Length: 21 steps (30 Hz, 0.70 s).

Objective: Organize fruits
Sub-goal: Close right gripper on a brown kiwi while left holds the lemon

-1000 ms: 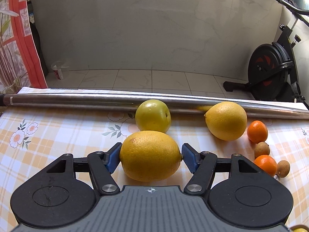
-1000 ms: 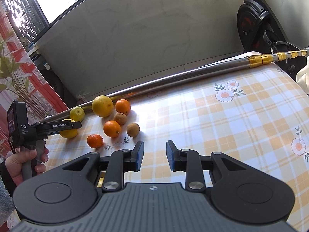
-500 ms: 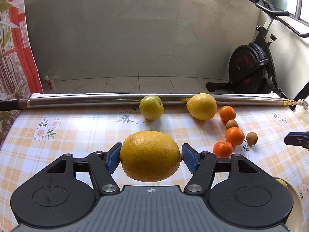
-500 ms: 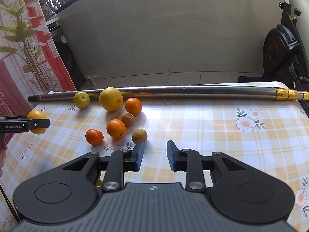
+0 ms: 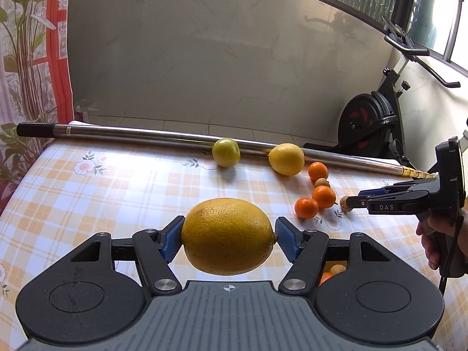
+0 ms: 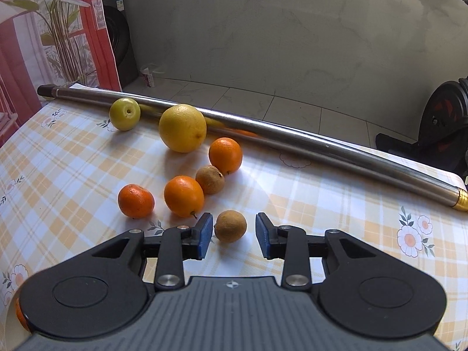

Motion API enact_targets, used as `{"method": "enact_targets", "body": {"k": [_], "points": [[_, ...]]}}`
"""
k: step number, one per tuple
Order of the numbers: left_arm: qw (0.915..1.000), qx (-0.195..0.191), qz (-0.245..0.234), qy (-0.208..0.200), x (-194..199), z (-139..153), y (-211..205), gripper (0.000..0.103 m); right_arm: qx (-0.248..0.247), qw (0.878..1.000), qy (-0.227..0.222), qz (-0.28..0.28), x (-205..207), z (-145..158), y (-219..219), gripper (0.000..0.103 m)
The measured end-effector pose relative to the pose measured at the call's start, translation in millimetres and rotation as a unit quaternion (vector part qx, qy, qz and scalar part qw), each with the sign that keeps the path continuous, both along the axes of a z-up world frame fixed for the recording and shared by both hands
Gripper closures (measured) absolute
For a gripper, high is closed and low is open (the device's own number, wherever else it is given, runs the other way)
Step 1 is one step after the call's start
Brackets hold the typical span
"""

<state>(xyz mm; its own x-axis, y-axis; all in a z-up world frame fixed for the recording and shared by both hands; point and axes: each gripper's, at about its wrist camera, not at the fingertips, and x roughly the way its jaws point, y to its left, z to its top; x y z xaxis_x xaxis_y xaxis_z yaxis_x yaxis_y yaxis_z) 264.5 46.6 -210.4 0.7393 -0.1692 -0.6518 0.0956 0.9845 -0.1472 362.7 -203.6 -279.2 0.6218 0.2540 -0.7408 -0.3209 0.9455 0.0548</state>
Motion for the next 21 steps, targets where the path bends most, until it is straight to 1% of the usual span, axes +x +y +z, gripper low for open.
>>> {"method": "enact_targets", "body": {"k": [4, 7, 10, 12, 14, 17, 21], "points": [[1.0000, 0.003, -0.005, -0.004, -6, 0, -5, 0.034, -0.002, 1.000, 0.012, -0.004, 6, -6, 3, 0.067], [0.9999, -0.002, -0.009, -0.006, -7, 0, -7, 0.034, 0.005, 1.000, 0.022, -0.005, 9, -9, 5, 0.068], [0.9999, -0.004, -0.015, -0.008, -10, -1, -13, 0.034, 0.007, 1.000, 0.018, -0.004, 6, -7, 6, 0.073], [0.9998, -0.003, -0.019, -0.008, -13, -1, -16, 0.034, 0.010, 1.000, 0.016, -0.003, 1, -5, 6, 0.073], [0.9997, -0.003, -0.023, -0.007, -15, 0, -19, 0.034, 0.017, 1.000, 0.011, -0.009, -8, 0, 3, 0.073], [0.9996, -0.009, -0.027, -0.006, -18, 2, -22, 0.034, 0.052, 0.998, 0.004, -0.034, -26, 8, -6, 0.073], [0.9992, -0.010, -0.037, -0.011, -27, 6, -29, 0.034, 0.088, 0.995, -0.015, -0.050, -60, 21, -15, 0.073]]}}
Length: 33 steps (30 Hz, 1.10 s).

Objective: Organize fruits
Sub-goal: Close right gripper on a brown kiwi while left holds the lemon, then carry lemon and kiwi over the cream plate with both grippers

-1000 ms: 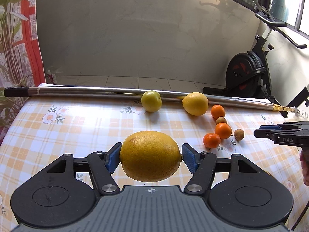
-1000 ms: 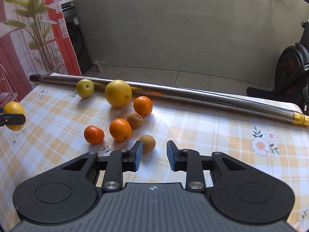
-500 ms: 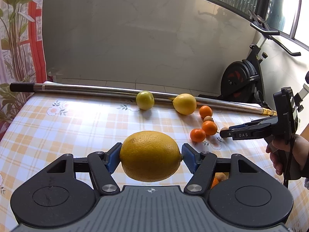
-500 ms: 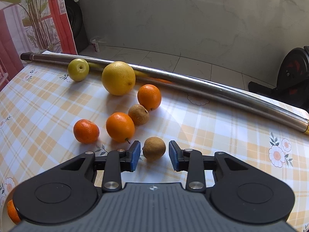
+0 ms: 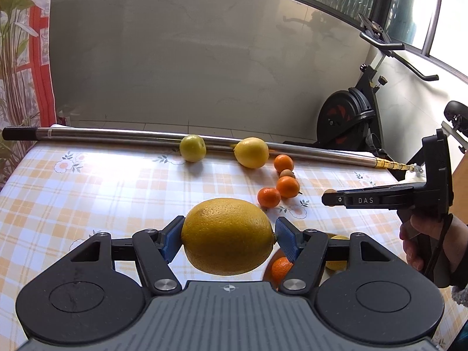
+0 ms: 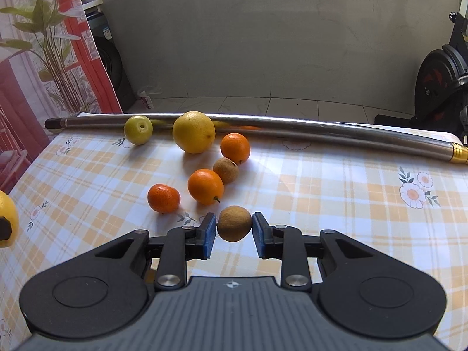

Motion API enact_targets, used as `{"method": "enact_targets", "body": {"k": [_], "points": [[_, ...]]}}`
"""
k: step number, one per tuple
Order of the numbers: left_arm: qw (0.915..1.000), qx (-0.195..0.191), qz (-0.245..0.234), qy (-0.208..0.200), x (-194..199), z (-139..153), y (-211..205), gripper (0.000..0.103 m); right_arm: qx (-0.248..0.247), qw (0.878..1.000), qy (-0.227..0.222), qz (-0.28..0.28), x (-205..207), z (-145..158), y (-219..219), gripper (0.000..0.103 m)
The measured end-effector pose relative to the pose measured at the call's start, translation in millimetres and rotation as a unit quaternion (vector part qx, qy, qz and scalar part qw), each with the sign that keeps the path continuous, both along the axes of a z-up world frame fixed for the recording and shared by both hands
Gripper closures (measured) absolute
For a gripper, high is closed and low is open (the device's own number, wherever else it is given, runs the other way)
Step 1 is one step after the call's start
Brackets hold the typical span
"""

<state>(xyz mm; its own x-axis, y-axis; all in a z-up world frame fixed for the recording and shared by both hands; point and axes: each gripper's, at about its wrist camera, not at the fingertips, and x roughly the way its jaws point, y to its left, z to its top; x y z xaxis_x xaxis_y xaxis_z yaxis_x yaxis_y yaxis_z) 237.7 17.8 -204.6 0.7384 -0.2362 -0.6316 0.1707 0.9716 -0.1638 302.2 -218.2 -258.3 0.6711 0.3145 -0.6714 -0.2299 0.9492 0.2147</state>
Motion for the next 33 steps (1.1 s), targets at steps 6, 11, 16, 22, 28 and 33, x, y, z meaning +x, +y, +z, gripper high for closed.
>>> {"method": "enact_targets", "body": {"k": [6, 11, 16, 22, 28, 33], "points": [[0.9999, 0.000, -0.012, 0.001, -15, 3, -14, 0.034, 0.024, 0.999, -0.022, -0.011, -53, 12, -5, 0.073], [0.9997, -0.001, -0.024, 0.007, -29, 4, -25, 0.034, 0.041, 0.999, -0.030, -0.013, -86, 18, -6, 0.073], [0.9986, 0.003, -0.047, 0.025, -41, -4, -38, 0.034, 0.065, 0.997, -0.042, -0.021, -115, 17, -7, 0.073], [0.9946, 0.016, -0.080, 0.065, -48, -24, -56, 0.034, 0.075, 0.996, -0.032, -0.020, -132, 4, -7, 0.073], [0.9918, 0.033, -0.095, 0.080, -49, -42, -74, 0.034, 0.087, 0.996, -0.027, -0.016, -144, -4, -10, 0.073], [0.9892, 0.052, -0.104, 0.089, -48, -51, -84, 0.034, 0.095, 0.995, -0.029, -0.018, -146, -4, -14, 0.073]]}}
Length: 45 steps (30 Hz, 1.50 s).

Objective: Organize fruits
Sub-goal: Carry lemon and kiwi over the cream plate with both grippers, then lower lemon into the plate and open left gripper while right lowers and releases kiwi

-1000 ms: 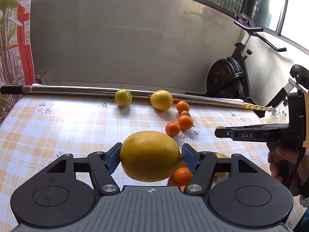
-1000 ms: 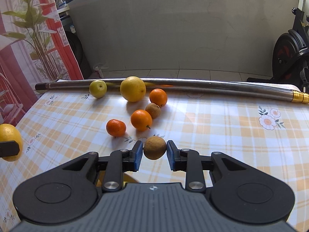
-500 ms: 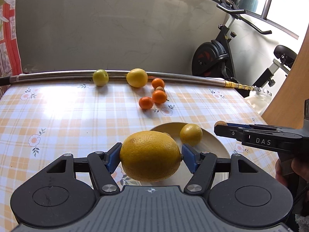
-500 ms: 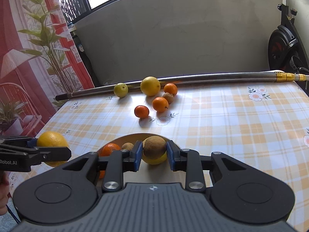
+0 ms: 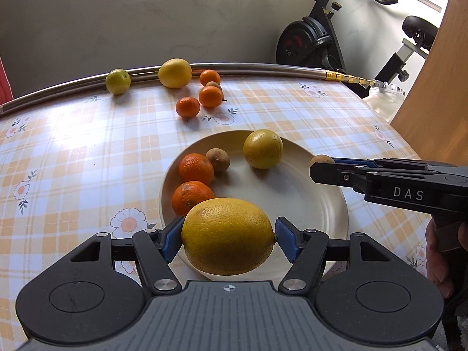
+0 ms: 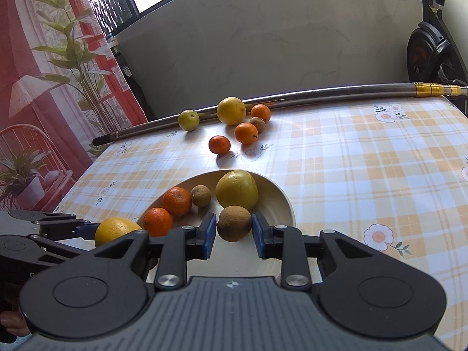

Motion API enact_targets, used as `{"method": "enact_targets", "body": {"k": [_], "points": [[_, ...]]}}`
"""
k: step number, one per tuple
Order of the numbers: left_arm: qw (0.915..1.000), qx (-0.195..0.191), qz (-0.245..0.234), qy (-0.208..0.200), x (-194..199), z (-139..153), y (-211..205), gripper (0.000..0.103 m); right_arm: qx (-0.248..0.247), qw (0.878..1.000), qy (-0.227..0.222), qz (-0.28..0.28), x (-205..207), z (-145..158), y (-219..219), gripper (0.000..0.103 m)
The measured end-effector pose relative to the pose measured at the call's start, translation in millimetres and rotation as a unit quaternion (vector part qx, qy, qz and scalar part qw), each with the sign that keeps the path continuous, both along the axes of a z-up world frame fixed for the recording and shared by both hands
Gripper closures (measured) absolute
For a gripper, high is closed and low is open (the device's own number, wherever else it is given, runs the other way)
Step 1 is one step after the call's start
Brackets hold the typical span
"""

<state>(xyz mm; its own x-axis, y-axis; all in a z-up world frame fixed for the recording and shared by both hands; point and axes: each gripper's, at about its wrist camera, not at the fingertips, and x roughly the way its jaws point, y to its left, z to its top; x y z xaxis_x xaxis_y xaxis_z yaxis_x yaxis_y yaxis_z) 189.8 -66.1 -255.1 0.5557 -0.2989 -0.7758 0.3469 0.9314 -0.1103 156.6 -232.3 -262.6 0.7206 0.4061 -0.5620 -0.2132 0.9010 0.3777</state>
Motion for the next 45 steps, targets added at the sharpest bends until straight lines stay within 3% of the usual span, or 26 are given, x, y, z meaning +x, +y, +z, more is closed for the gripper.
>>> {"method": "enact_targets", "body": {"k": [13, 24, 36, 45], "points": [[0.9991, 0.036, -0.019, 0.004, 1, -15, -12, 0.034, 0.008, 1.000, 0.012, -0.009, 2, -9, -6, 0.073], [0.9990, 0.036, -0.026, 0.003, 0, -20, -11, 0.034, 0.004, 1.000, 0.023, -0.012, 6, -14, -7, 0.073], [1.0000, -0.001, -0.005, -0.001, -2, -15, 0, 0.033, -0.026, 0.999, 0.040, -0.011, 19, -18, -1, 0.073], [0.9989, -0.044, 0.013, -0.003, -2, -12, 15, 0.033, -0.089, 0.995, 0.050, 0.011, 47, -20, 17, 0.073]]}}
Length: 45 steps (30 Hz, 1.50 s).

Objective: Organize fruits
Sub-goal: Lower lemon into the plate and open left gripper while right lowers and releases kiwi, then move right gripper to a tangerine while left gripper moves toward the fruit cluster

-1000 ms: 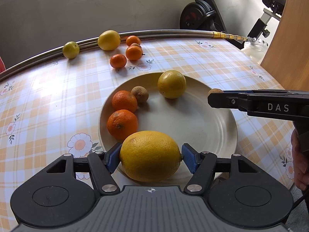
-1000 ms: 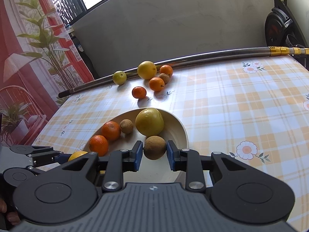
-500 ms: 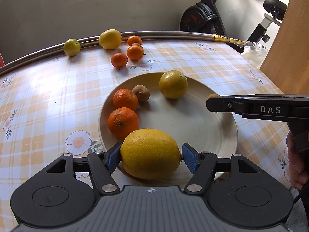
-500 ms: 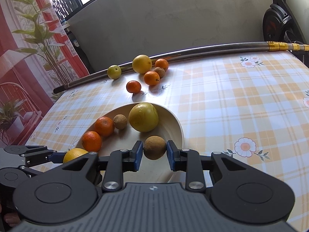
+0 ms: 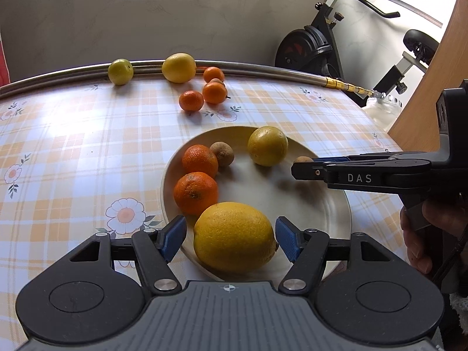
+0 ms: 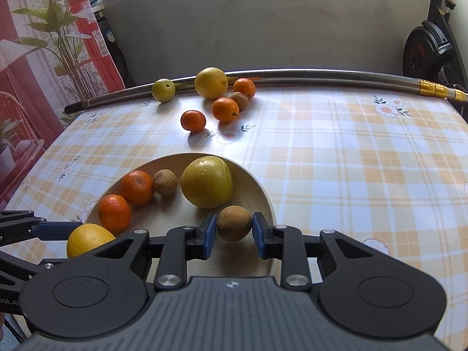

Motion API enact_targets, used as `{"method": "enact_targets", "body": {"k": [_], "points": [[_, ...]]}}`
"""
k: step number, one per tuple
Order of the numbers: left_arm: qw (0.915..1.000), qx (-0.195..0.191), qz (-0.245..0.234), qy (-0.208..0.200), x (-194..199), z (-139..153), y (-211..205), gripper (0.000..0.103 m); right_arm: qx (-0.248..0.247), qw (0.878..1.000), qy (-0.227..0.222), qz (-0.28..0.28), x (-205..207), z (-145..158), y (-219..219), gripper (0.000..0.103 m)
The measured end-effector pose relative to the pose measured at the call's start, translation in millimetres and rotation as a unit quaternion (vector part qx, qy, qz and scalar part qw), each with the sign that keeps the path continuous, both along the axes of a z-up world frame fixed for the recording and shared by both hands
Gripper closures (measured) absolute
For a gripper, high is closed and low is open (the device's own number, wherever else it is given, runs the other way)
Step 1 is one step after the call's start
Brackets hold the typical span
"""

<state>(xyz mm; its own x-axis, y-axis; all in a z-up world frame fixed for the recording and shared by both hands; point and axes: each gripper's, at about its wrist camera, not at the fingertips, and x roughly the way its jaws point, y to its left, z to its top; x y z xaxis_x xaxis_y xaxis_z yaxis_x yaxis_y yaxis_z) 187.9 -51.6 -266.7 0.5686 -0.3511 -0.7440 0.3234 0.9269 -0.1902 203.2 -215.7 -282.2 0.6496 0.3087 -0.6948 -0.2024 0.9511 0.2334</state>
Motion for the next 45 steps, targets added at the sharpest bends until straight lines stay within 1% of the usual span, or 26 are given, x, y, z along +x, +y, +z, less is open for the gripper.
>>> {"method": "enact_targets", "body": {"k": [6, 13, 20, 26, 32, 35, 42, 45], "points": [[0.9999, -0.013, 0.001, -0.003, -2, 1, 5, 0.033, -0.023, 1.000, 0.003, 0.013, 12, -2, 10, 0.073], [0.9998, -0.019, -0.002, -0.003, -3, 1, 7, 0.033, -0.023, 0.999, 0.006, 0.029, 28, -2, 27, 0.073], [0.9998, -0.019, -0.002, -0.003, -2, 1, 7, 0.033, -0.029, 0.999, 0.003, 0.043, 27, 0, 32, 0.072], [0.9999, -0.015, 0.002, -0.006, -3, 3, 6, 0.033, -0.027, 0.999, -0.009, 0.034, 13, 12, 27, 0.072], [0.9997, -0.012, 0.000, -0.022, -12, 13, 5, 0.033, 0.001, 1.000, -0.021, 0.003, -13, 25, 15, 0.072], [0.9995, -0.019, 0.003, -0.026, -17, 19, 8, 0.033, 0.009, 1.000, -0.028, -0.008, -26, 31, 10, 0.072], [0.9982, -0.023, 0.030, -0.047, -31, 40, 16, 0.033, 0.029, 0.998, -0.046, -0.023, -50, 48, 4, 0.072], [0.9973, -0.023, 0.046, -0.052, -36, 48, 22, 0.033, 0.027, 0.998, -0.058, -0.022, -60, 57, 5, 0.072]]}}
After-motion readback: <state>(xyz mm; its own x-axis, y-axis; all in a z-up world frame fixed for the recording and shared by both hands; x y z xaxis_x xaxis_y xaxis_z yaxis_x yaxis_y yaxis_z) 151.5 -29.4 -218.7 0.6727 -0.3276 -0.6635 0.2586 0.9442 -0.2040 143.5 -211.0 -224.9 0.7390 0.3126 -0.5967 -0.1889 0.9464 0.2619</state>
